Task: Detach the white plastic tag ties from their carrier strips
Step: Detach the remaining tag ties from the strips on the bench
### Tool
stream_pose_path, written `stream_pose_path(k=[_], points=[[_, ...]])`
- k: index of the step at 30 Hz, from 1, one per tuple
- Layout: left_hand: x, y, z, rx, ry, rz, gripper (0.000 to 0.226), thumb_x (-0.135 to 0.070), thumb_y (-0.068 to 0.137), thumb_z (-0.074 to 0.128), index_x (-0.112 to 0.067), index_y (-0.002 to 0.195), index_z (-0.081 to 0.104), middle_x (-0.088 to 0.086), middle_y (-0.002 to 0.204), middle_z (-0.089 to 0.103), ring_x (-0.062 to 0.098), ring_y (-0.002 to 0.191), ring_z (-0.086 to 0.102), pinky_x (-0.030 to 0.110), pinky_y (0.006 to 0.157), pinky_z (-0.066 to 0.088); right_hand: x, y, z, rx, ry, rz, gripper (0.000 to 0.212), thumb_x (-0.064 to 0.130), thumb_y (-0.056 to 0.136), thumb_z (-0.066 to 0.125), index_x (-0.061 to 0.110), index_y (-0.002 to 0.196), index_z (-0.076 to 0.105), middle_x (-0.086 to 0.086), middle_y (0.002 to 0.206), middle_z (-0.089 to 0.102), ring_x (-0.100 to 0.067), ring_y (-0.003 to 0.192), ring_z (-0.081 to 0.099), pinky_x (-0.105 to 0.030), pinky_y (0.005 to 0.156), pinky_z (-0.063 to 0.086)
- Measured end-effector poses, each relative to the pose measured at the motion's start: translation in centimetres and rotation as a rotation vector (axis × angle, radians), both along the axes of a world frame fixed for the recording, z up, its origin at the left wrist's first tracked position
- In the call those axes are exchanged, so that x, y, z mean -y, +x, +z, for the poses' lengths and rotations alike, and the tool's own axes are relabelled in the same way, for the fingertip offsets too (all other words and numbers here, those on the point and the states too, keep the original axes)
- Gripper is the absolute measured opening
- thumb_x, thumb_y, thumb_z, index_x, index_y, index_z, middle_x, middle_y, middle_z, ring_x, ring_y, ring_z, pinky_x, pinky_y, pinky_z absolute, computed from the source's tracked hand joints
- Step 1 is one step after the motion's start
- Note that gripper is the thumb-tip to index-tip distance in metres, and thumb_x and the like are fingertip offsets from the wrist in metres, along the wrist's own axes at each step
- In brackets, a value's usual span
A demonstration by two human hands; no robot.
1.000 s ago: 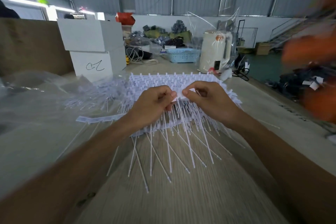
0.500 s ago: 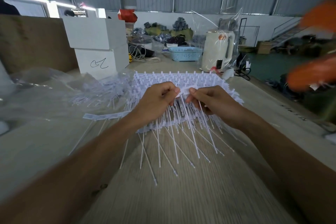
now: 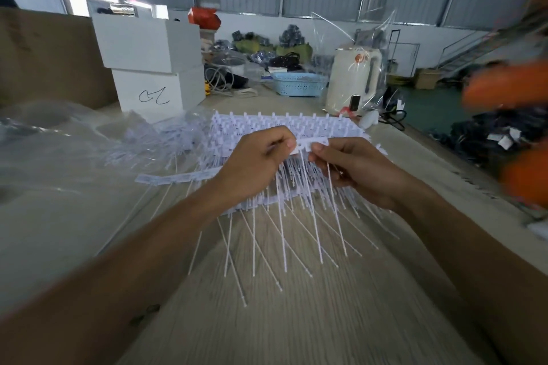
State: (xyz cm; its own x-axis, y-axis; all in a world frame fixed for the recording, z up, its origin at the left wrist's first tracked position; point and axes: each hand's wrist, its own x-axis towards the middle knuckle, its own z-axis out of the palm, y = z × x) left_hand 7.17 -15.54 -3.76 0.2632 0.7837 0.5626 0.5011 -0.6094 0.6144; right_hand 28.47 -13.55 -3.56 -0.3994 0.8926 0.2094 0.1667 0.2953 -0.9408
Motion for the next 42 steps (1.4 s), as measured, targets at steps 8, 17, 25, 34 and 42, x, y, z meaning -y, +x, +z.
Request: stream_pose_path(k=[8,17,25,34,42], points=[[0.1,0.0,0.0,-0.022,0.007,0.023,0.024,-0.020,0.102,0.054,-0.016,0.080,0.060,-0.013,0.060,0.050,0.001,0.056,0.045,0.013,0.055,0.030,0.3,-0.2,0.6,-0.090,-0.040,0.105,0.039,0.042,0.084,0.072,0.003,0.081,0.071,0.004,0.062,0.055,-0.009,0.052,0.037,-0.020,0.048,0.027],[0.3,0.3,-0.4,-0.070,0.004,0.046,0.024,-0.019,0.102,0.055,-0.024,0.079,0.059,-0.021,0.061,0.054,0.000,0.058,0.048,0.014,0.057,0.031,0.6,-0.2,0.5,0.004,-0.025,0.051,0.030,0.042,0.084,0.071,0.013,0.075,0.076,-0.004,0.066,0.054,-0.009,0.052,0.039,-0.018,0.046,0.032],[-0.1,0.3,-0.4,0.034,-0.067,0.064,0.022,-0.027,0.102,0.055,-0.017,0.084,0.062,-0.001,0.073,0.067,0.024,0.072,0.064,0.037,0.071,0.049,0.8,-0.5,1.3,0.006,-0.028,0.025,0.028,0.042,0.088,0.067,0.019,0.073,0.071,0.002,0.065,0.057,-0.009,0.055,0.047,-0.018,0.049,0.039],[0.0,1.0,-0.5,0.127,-0.208,-0.055,0.034,-0.018,0.102,0.054,0.003,0.077,0.055,0.007,0.064,0.048,0.010,0.060,0.049,0.017,0.062,0.042,2.3,0.0,-0.3,-0.038,0.022,-0.006,0.035,0.042,0.091,0.064,0.013,0.071,0.063,-0.002,0.058,0.048,-0.013,0.047,0.040,-0.022,0.044,0.036],[0.3,1.1,-0.2,0.350,-0.523,-0.141,0.047,-0.004,0.097,0.056,-0.016,0.052,0.061,-0.007,0.049,0.044,0.004,0.041,0.037,0.017,0.045,0.032,2.7,0.8,-0.5,0.374,0.665,-0.032,0.028,0.027,0.099,0.056,0.021,0.072,0.052,0.003,0.056,0.050,-0.010,0.052,0.051,-0.024,0.055,0.041]])
